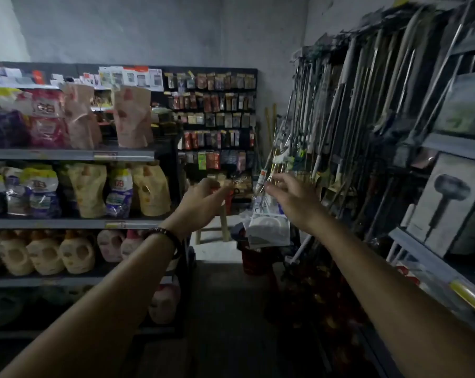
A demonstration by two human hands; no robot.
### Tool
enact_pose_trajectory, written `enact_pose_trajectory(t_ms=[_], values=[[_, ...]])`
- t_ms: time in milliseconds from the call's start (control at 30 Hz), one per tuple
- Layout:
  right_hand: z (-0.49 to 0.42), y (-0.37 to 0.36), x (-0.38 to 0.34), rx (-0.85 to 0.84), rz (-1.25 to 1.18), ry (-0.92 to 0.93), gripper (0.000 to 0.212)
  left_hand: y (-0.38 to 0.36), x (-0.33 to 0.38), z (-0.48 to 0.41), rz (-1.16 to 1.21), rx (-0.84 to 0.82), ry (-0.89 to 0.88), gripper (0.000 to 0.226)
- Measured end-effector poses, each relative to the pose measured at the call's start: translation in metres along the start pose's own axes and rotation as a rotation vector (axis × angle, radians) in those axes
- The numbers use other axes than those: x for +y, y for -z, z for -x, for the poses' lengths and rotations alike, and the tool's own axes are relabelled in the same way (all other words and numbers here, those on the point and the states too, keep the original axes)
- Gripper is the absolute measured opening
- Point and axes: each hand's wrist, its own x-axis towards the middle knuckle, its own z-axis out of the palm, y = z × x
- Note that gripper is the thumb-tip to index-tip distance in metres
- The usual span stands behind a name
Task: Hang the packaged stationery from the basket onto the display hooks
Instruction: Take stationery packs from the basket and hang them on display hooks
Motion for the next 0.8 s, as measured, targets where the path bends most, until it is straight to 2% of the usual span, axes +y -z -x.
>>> enact_pose_trajectory(t_ms=[133, 400, 533, 667, 800], values=[[-0.054, -0.032, 0.014, -0.048, 0.064, -0.056, 0.067, 0.012, -0.030, -0.054, -0.124, -0.034, -0.052, 0.046], [-0.174, -0.061, 0.072, -0.018, 0.248, -0.073, 0.074, -0.001, -0.068, -0.181, -0.359, -0.063, -0.047, 0.070], [-0.242, -0.061, 0.109, -0.032, 0.383, -0.036, 0.076, -0.018, -0.081, -0.255, -0.569, -0.019, -0.068, 0.080], [-0.316, -0.056, 0.146, -0.117, 0.514, 0.005, 0.082, -0.041, -0.086, -0.333, -0.768, 0.002, -0.091, 0.088], [-0.392, -0.056, 0.179, -0.166, 0.567, 0.026, 0.080, -0.059, -0.095, -0.408, -0.861, 0.025, -0.071, 0.089]])
